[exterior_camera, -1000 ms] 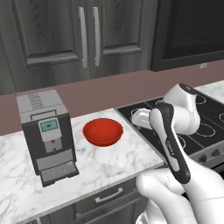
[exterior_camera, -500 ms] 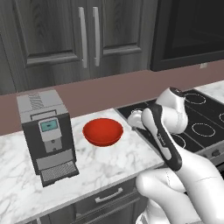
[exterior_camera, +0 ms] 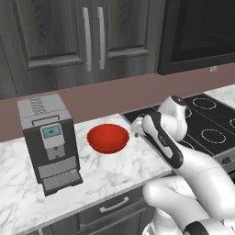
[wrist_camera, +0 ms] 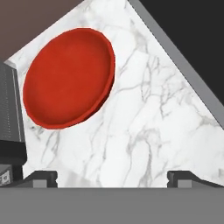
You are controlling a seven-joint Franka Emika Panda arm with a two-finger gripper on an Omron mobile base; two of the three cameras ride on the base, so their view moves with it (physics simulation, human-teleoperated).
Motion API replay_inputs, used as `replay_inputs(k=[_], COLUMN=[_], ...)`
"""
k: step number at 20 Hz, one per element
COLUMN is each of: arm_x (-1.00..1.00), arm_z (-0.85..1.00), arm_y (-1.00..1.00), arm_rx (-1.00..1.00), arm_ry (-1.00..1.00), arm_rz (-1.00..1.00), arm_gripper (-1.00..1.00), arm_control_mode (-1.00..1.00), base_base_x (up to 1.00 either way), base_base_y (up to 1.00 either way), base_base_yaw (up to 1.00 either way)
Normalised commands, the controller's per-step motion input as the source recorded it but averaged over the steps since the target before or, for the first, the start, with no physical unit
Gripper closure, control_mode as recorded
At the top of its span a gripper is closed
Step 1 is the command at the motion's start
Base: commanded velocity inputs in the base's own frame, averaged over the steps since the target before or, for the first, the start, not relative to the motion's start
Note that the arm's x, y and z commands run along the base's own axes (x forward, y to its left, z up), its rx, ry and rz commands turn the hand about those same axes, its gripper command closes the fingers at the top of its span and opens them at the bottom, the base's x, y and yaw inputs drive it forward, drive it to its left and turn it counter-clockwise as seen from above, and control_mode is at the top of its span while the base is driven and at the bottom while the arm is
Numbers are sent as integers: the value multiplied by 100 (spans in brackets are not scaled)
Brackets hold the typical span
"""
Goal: Pick the cup and bowl from the counter and place them on the counter next to the sink.
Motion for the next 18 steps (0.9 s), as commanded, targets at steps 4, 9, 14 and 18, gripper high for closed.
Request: replay_inputs(k=[4, 9, 14, 18], arm_x=[23, 16, 15, 25], arm_z=[-5, -17, -28, -32], arm_y=[3, 6, 13, 19], arm_rx=[0, 0, 0, 0], arm_ry=[0, 0, 0, 0], arm_rz=[0, 0, 0, 0], arm_gripper=[-100, -100, -100, -100], arm_control_mode=[-100, -100, -100, -100], base_base_x=[0, 0, 0, 0], base_base_y=[0, 0, 0, 0], base_base_yaw=[0, 0, 0, 0])
